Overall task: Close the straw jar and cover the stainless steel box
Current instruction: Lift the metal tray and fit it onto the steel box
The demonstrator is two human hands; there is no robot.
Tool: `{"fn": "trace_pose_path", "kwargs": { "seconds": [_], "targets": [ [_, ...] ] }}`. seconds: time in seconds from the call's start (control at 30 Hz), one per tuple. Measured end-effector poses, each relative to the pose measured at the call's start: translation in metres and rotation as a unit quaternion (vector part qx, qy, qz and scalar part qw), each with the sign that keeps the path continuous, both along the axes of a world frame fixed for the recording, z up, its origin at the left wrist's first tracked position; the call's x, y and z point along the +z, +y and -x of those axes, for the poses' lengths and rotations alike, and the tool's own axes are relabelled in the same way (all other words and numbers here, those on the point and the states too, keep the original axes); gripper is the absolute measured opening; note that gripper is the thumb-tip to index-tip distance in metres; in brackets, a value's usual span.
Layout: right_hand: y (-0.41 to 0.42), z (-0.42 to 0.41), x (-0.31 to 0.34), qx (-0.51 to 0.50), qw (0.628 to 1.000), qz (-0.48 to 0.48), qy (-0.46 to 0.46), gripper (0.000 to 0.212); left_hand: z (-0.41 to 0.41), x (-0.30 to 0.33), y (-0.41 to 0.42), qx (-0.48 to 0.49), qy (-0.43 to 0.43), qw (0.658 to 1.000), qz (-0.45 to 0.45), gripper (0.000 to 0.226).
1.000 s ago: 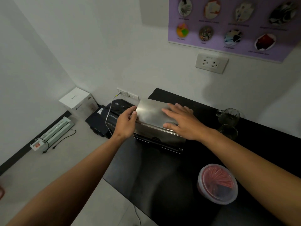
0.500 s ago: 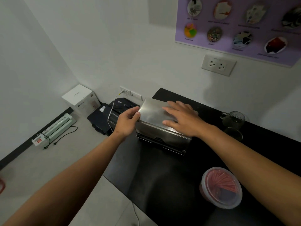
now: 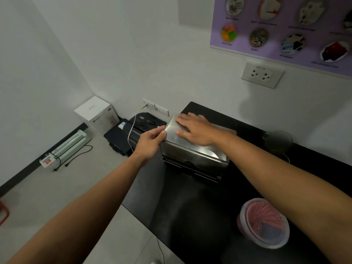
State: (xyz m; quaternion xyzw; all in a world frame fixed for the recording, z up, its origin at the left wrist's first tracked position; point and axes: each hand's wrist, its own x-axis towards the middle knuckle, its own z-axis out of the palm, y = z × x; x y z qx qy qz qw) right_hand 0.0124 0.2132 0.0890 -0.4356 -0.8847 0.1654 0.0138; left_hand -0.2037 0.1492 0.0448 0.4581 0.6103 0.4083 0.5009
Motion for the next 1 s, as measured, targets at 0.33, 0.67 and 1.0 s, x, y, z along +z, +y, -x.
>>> {"fn": "trace_pose_path", "kwargs": {
  "seconds": [0.33,0.67,1.0],
  "targets": [
    [-0.005,-0.002,-0.004,-0.018,1.000,0.021,0.000,0.070,-0.005,0.003,-0.006,-0.006,0.031,0.999,-0.025,0.043],
    [-0.058,-0.051,0.027,-0.132,0.982,0.043,0.131,0.076,-0.009,-0.003,-0.008,0.004,0.075,0.996,-0.050,0.040],
    [-0.108,-0.104,-0.002,-0.345,0.894,0.139,0.249,0.108,-0.014,-0.009,-0.010,0.030,0.036,0.998,-0.029,0.040]
  ]
}}
